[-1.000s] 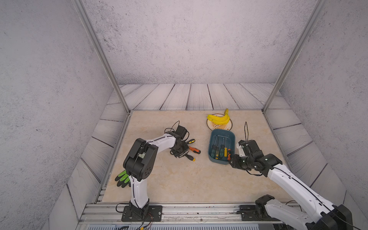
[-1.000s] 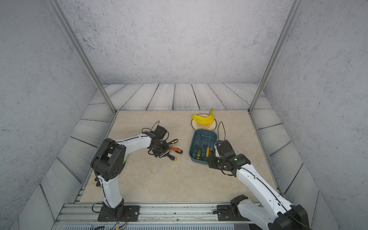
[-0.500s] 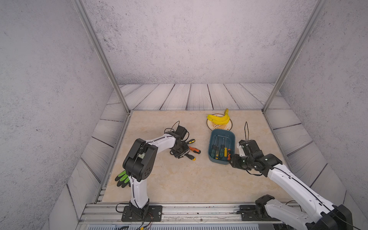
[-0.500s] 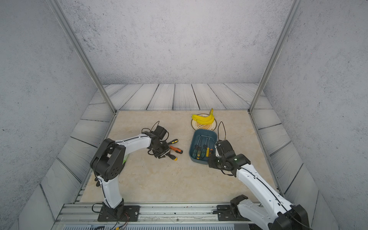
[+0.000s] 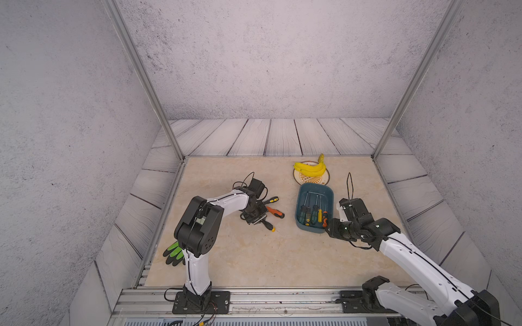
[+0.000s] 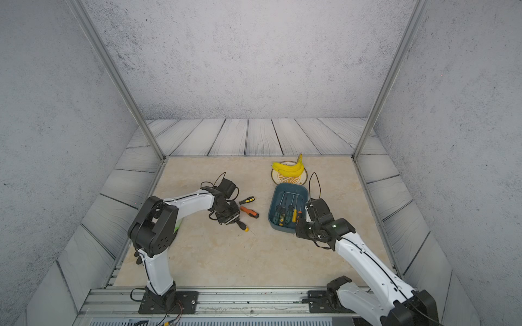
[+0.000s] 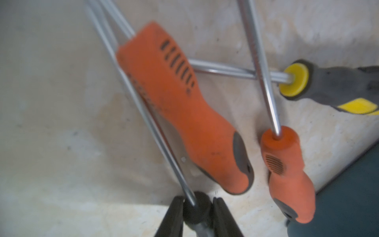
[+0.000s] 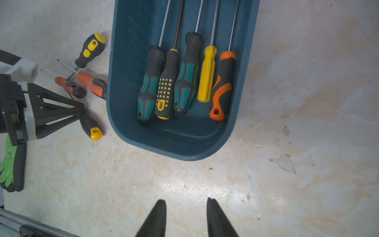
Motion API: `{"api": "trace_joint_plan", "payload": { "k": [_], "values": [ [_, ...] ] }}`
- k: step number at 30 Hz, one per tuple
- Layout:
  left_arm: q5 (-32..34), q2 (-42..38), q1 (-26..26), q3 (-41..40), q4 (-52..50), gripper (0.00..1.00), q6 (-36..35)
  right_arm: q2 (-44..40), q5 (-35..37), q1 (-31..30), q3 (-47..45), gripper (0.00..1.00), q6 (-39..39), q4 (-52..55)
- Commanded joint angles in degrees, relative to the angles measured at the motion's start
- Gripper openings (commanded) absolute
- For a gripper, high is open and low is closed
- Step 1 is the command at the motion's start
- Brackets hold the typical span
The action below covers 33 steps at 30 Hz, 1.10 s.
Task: Put the screwdriver on the desktop into the storage box
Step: Pick up the screwdriver from the center of the board.
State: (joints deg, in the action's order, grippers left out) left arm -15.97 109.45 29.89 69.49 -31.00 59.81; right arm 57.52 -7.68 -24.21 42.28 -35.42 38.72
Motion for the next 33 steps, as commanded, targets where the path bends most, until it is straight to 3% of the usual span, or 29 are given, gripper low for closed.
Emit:
{"api": "trace_joint_plan", "payload": {
  "k": [1,9,22,33],
  "values": [
    [-0.8,1.1,0.3,-4.1,-4.1,0.15,-0.2,-0.9,1.1,-0.3,-0.8,0.37,-0.4,-0.7],
    [-1.3,-4.6,0.3,-7.8,-3.6,0.00,0.5,-0.6,0.4,-0.3,-0.9,0.37,-0.7,-1.2],
    [2.3,-16.1,0.3,-8.8,-5.9,0.00,-0.5,0.3,-4.6,-1.5,1.1,0.38,2.1,-3.4],
    [4.8,-25.1,1.3,-7.4,-7.4,0.00,-3.8,6.0,-13.2,-10.2,7.8,0.47,5.7,-9.4]
  ]
}}
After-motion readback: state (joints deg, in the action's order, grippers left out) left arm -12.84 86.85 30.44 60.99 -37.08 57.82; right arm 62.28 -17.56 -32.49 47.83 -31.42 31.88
